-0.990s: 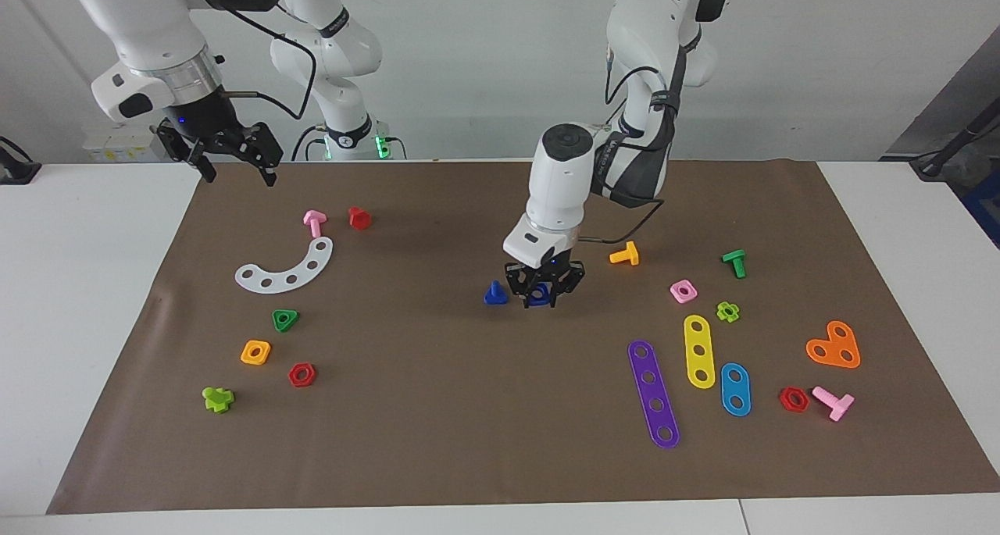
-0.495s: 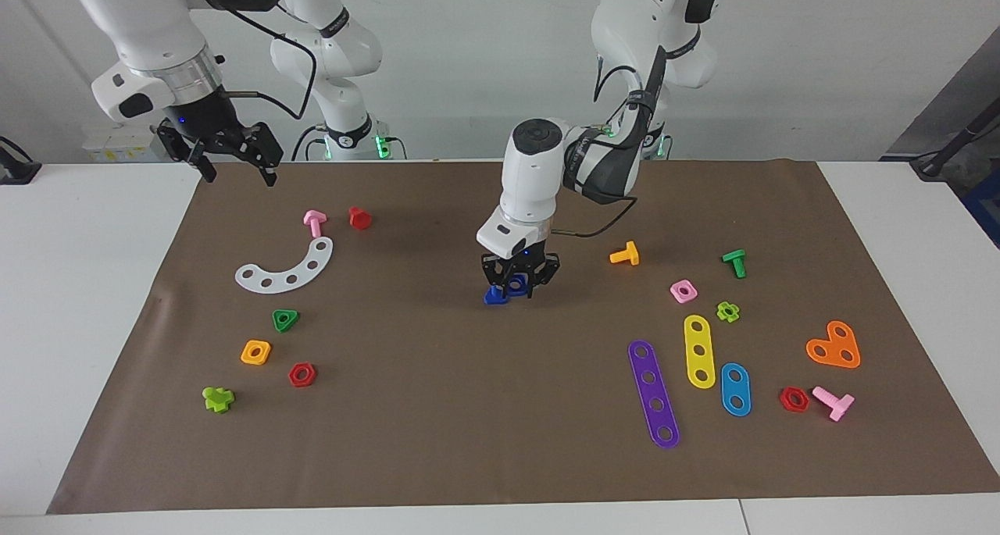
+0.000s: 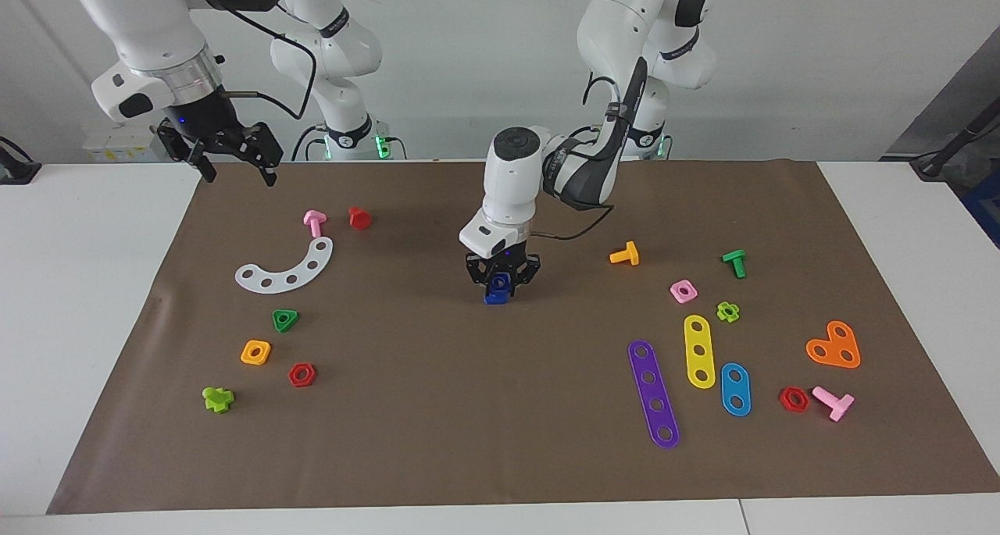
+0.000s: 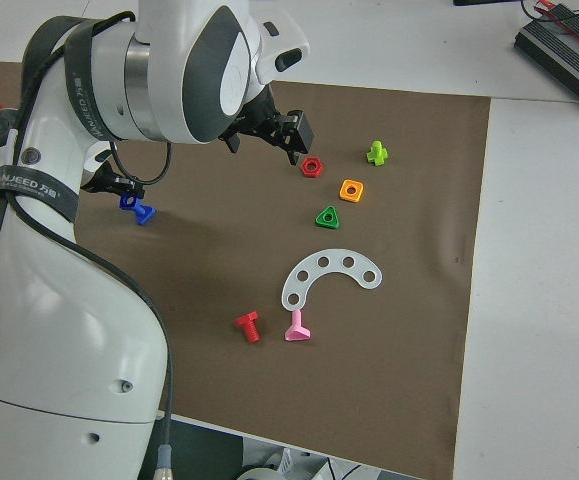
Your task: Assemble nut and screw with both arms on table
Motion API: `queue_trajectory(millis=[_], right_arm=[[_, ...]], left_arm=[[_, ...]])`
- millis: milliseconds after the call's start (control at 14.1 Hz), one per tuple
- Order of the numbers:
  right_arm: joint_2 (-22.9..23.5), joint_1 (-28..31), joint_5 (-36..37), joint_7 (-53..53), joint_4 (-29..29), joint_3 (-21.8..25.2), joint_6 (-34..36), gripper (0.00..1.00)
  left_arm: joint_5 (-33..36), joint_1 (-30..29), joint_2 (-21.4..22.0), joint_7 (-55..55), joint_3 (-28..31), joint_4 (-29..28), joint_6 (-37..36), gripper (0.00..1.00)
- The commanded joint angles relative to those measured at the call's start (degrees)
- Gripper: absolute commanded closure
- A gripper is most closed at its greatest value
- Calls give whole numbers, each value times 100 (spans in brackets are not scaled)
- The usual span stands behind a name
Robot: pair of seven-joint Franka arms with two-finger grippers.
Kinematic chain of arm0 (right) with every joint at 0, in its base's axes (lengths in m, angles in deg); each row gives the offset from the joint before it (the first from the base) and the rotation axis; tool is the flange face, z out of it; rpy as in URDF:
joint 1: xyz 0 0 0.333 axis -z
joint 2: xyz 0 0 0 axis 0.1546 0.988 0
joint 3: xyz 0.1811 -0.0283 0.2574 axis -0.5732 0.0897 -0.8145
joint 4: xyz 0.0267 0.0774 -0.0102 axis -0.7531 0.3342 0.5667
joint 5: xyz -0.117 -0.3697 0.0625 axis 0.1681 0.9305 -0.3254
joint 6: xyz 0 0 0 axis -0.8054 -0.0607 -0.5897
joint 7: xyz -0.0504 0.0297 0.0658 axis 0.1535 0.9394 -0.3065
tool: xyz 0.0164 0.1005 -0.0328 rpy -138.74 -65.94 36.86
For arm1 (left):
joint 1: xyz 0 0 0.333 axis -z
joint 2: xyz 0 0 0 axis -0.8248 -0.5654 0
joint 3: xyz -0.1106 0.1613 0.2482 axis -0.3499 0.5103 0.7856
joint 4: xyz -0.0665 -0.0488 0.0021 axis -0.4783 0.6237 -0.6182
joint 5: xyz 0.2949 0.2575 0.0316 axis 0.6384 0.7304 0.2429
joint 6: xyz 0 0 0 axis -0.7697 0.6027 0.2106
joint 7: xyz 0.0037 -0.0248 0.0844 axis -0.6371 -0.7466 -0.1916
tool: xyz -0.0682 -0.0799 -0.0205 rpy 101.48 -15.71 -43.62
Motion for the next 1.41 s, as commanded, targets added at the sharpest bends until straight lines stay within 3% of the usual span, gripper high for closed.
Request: queue_trajectory(millis=[0,1343], right_arm=[[-136,-28,-24,-35,134,28,47,0],[-136,-28,-24,-35,143,28,47,0]], left_arm=[[89,105,75,-137,85,-234,200,100],[265,88,57,-190,156,-155,166,100]])
